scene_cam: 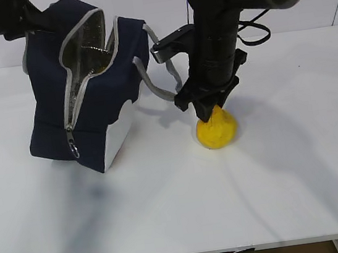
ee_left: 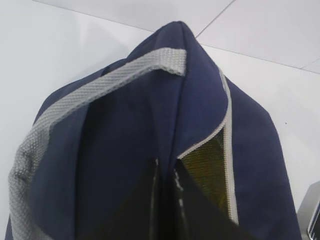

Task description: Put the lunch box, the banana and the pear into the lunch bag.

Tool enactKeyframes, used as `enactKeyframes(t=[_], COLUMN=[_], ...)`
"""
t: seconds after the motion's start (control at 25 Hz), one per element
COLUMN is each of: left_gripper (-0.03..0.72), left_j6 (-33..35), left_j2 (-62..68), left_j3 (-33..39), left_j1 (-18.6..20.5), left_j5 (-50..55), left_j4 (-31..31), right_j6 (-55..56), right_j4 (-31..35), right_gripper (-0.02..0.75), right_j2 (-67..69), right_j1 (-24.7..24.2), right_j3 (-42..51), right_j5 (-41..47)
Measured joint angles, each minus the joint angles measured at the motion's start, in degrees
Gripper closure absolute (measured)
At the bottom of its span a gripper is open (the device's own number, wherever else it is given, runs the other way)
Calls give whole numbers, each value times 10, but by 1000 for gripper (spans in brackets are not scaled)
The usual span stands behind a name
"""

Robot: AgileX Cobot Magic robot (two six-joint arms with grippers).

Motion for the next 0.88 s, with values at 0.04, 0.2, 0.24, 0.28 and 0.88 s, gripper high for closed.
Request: enactKeyframes(t=[0.04,0.2,0.24,0.28,0.88], left_gripper=[690,690,690,690,690], left_j6=[0,0,0,0,0], left_j2=[0,0,0,0,0], left_j3=[0,0,0,0,0], left_j1=[0,0,0,0,0], left_j5=[0,0,0,0,0], left_j4=[0,0,0,0,0], right_j6=[0,0,0,0,0], right_j4=[0,0,0,0,-49], right_gripper=[435,436,437,437,442], right_j2=[1,11,12,12,-85], right_j1=[0,0,0,0,0], right_j3=[-2,-36,-50,-67,-149], right_j5=[3,20,22,23,35])
